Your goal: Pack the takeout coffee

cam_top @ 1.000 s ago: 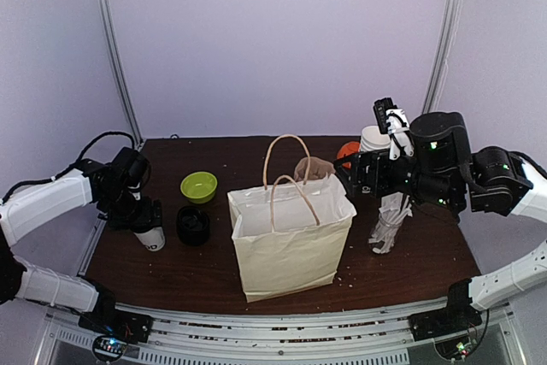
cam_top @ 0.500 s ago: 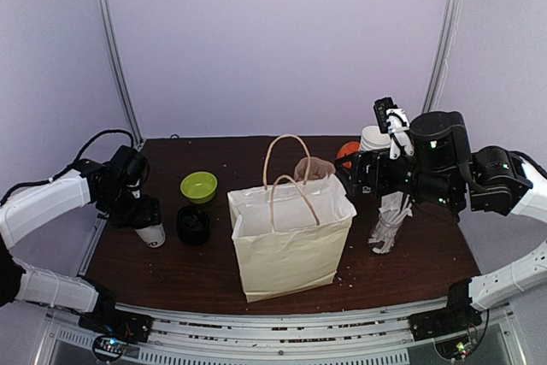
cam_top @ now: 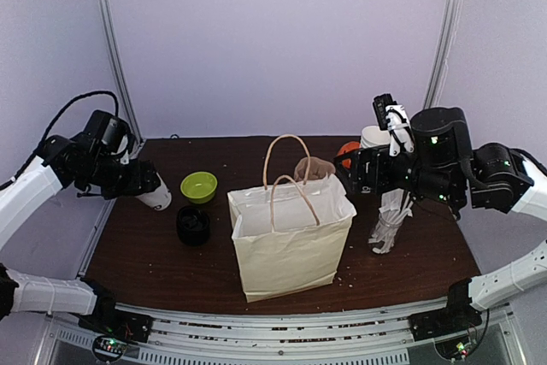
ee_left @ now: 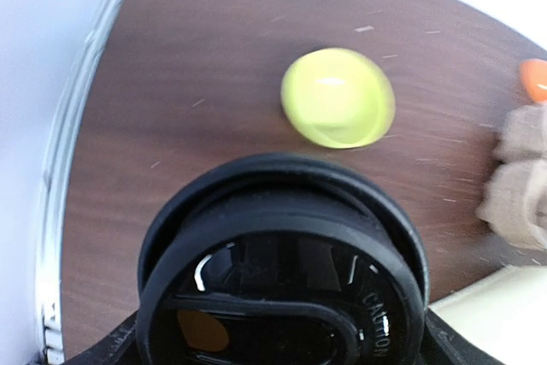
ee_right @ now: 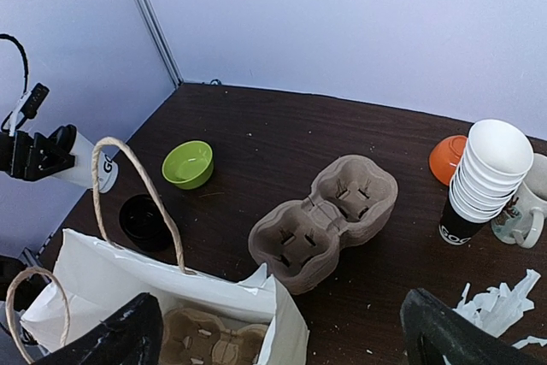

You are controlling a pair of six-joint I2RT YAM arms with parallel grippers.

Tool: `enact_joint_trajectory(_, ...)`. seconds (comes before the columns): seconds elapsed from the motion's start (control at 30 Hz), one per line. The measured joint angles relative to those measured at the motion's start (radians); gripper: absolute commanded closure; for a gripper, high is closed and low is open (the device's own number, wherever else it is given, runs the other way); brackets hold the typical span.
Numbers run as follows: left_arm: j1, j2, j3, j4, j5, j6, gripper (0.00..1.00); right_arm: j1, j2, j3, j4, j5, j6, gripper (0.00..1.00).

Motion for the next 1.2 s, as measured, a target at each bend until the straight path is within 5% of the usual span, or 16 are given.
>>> enact_joint_trajectory(0.27, -0.351, 0.024, 0.169, -0.068, -0.02, -0.085, 0.42, 0.0, 0.014, 0.047, -0.005, 0.001, -0.024, 0.0)
enact_joint_trajectory(0.6, -0.719, 0.053, 0.151, -0.16, -0.08, -0.299, 0.41, -0.001, 0.021, 0.05, -0.005, -0.006, -0.025, 0.0)
enact_joint_trajectory(1.2, -0.784, 0.087, -0.162, -0.013, -0.101, -0.343, 0.34, -0.001, 0.027, 0.021, -0.005, -0.058, 0.024, 0.0)
